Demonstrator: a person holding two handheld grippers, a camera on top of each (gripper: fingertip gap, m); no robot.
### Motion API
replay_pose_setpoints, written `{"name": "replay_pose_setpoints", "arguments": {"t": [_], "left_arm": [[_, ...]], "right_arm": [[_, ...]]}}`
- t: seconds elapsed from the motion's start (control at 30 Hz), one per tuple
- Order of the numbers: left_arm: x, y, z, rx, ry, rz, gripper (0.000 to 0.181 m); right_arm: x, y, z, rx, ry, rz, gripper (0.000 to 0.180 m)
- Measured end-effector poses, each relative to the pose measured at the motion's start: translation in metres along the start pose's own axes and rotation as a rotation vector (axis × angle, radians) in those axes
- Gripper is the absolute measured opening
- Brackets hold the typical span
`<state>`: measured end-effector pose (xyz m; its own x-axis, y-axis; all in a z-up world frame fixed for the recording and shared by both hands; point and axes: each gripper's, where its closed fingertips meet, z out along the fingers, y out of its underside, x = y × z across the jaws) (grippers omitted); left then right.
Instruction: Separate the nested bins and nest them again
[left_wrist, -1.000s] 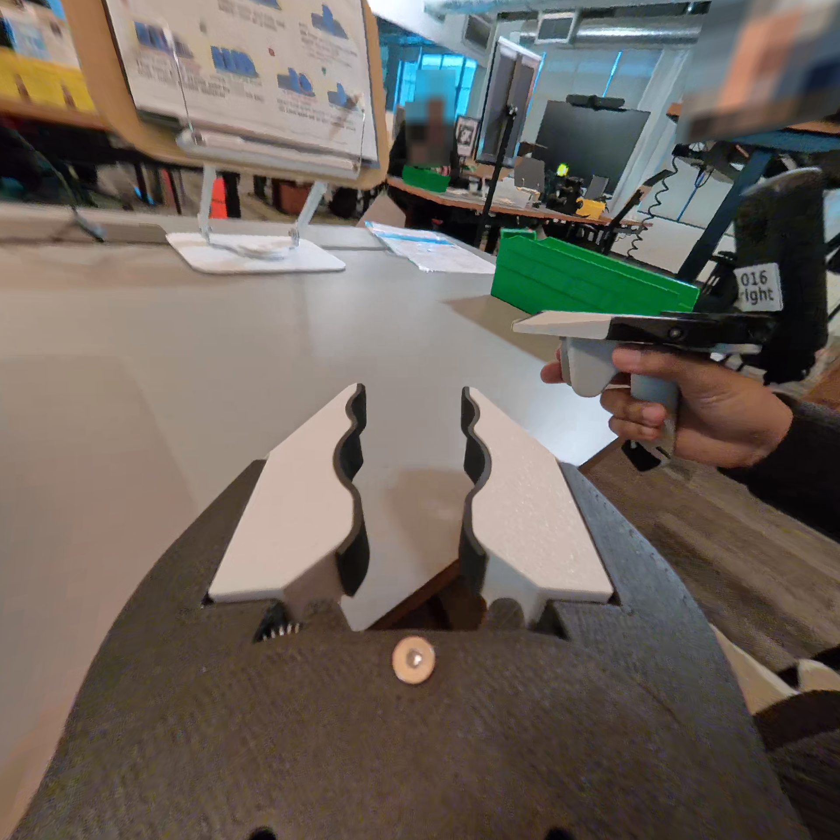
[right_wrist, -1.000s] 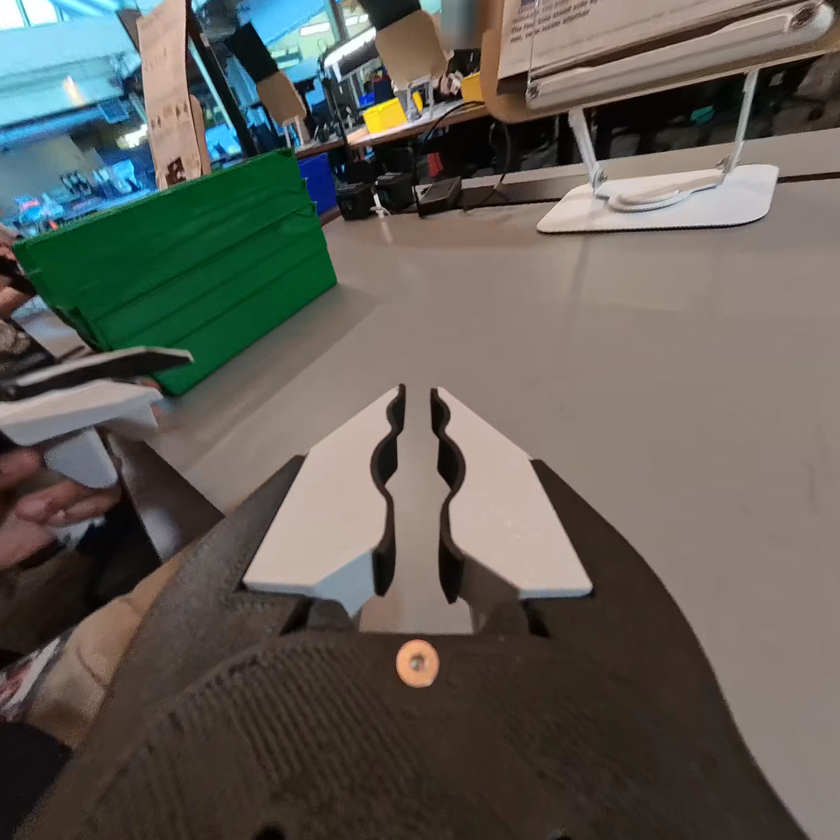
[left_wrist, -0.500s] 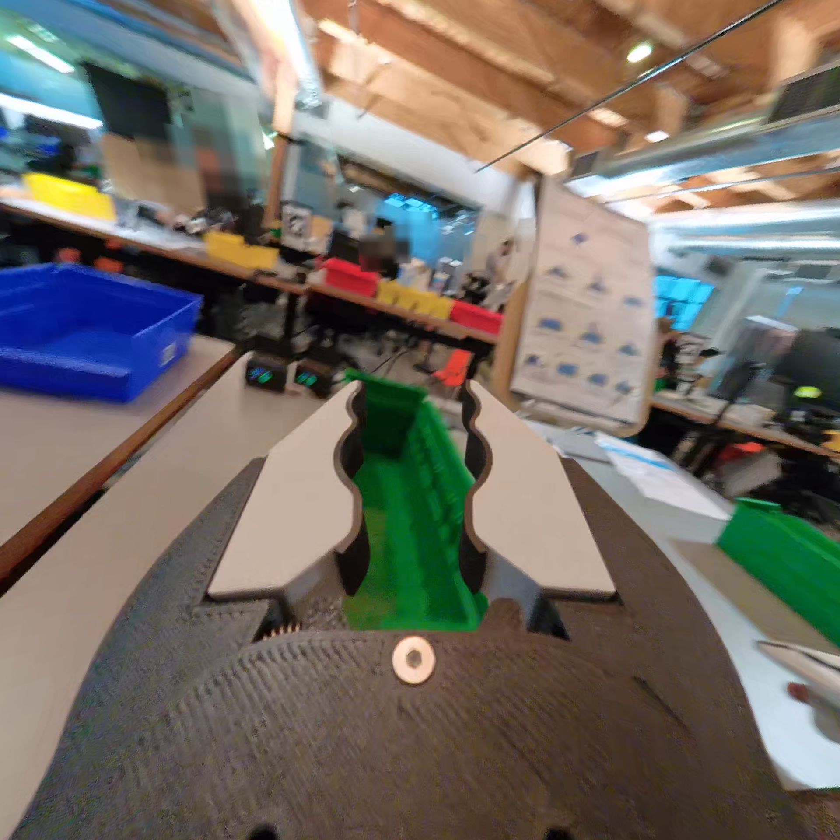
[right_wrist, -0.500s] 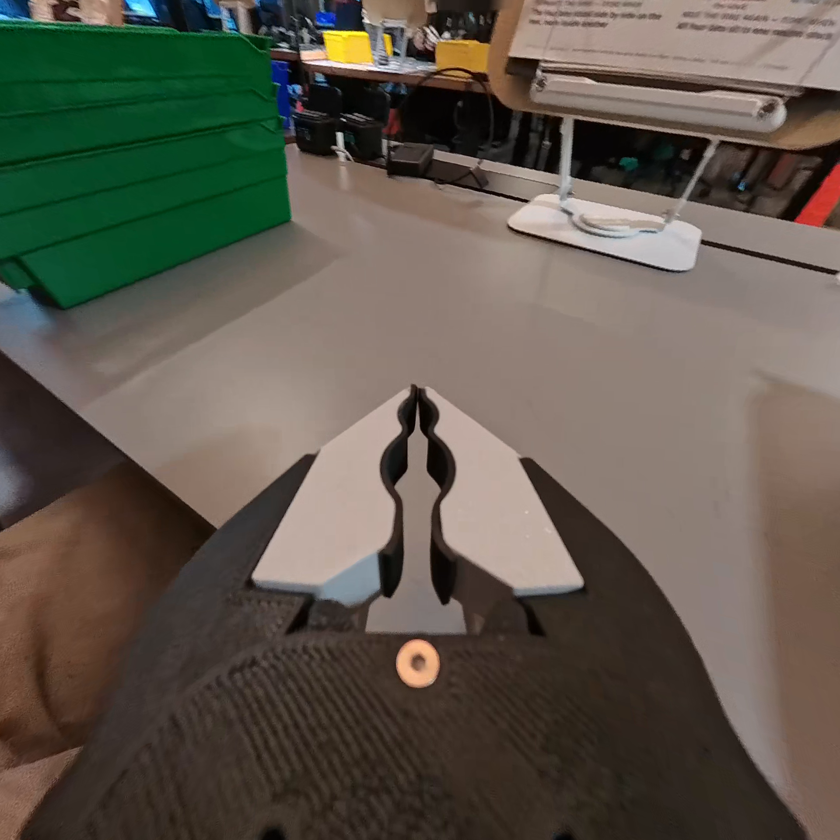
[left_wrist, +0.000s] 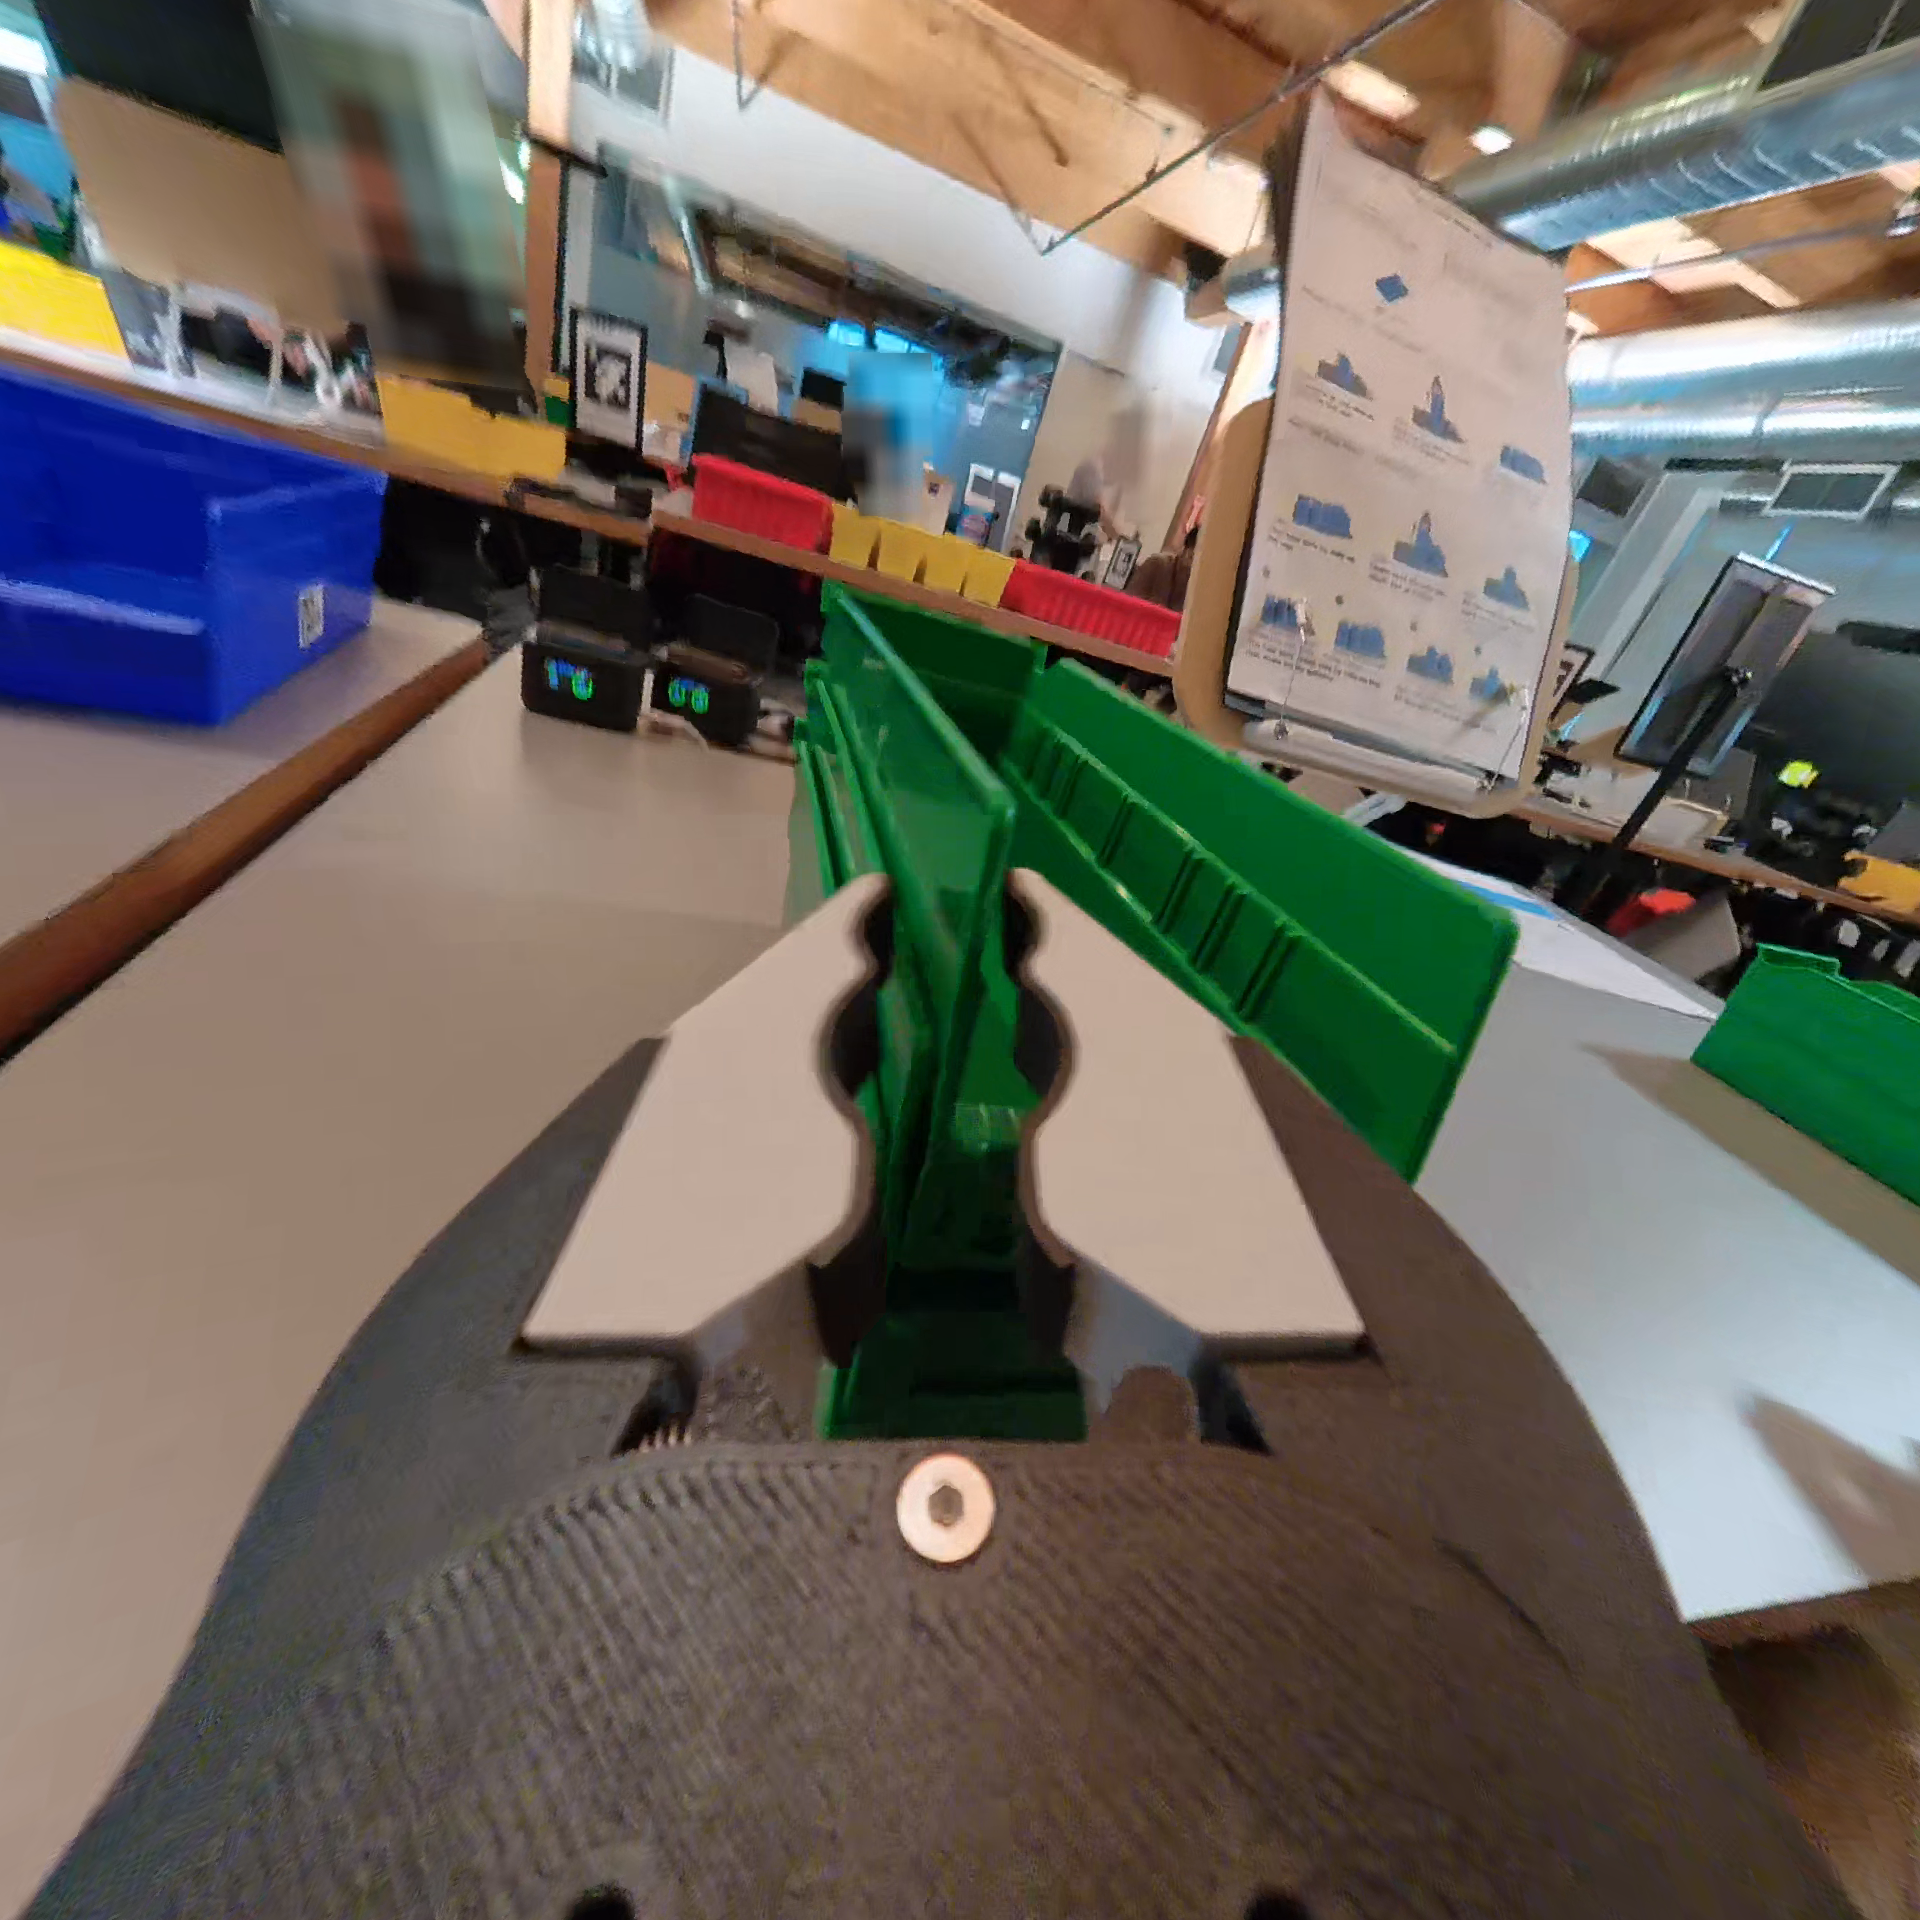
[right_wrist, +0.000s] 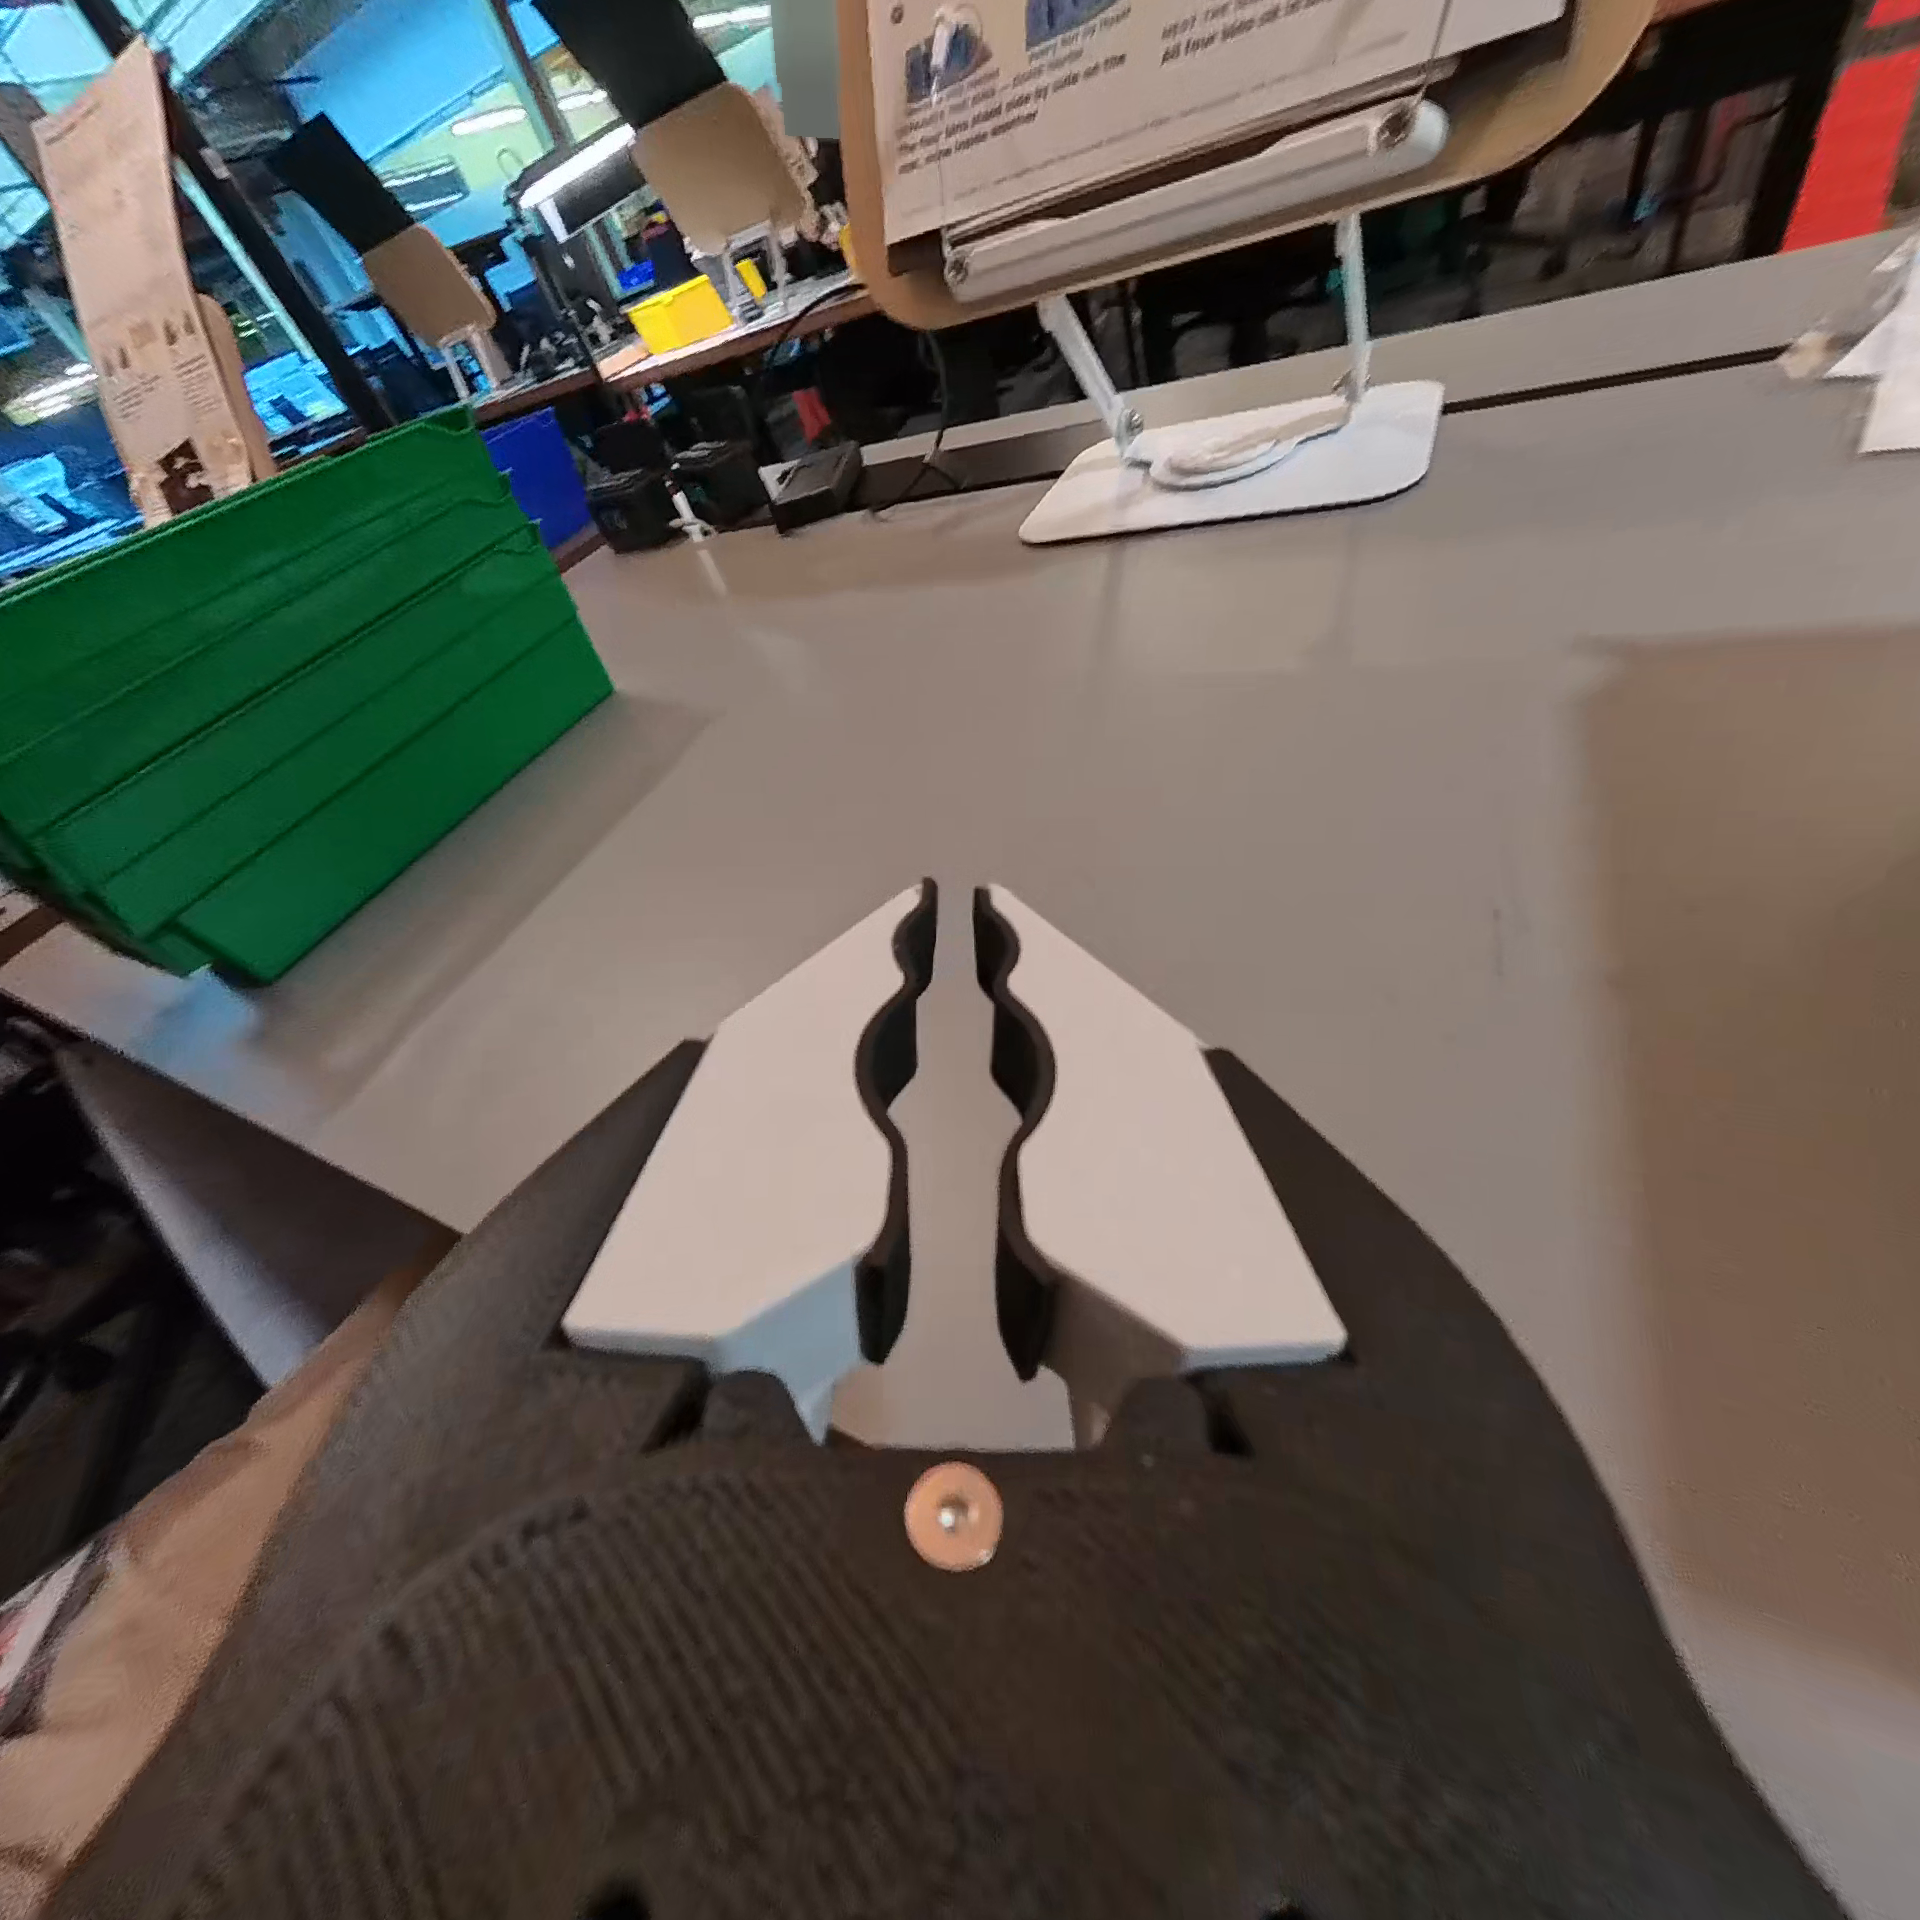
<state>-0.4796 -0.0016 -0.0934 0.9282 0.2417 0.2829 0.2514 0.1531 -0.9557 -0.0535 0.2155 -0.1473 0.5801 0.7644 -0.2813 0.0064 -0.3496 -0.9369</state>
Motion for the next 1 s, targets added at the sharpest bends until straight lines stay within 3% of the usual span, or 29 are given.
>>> {"name": "replay_pose_setpoints", "arguments": {"t": [0.03, 0.13, 0.37, 0.7, 1.0], "left_arm": [[-0.001, -0.006, 0.000, 0.029, -0.025, 0.024, 0.005], [-0.009, -0.009, 0.000, 0.008, -0.122, 0.145, 0.000], [-0.002, -0.021, -0.003, 0.123, -0.154, 0.207, 0.000], [-0.001, -0.025, -0.002, 0.122, -0.123, 0.183, 0.000], [0.015, -0.030, -0.001, 0.156, -0.081, 0.161, 0.000]], "right_arm": [[-0.004, 0.001, -0.001, -0.006, -0.020, -0.003, 0.005], [-0.010, 0.002, -0.002, -0.006, -0.024, -0.045, 0.004], [-0.019, 0.005, -0.003, -0.013, -0.048, -0.037, 0.004], [-0.012, 0.013, 0.004, -0.056, -0.085, 0.127, 0.007], [-0.014, 0.013, 0.004, -0.062, -0.084, 0.106, 0.007]]}}
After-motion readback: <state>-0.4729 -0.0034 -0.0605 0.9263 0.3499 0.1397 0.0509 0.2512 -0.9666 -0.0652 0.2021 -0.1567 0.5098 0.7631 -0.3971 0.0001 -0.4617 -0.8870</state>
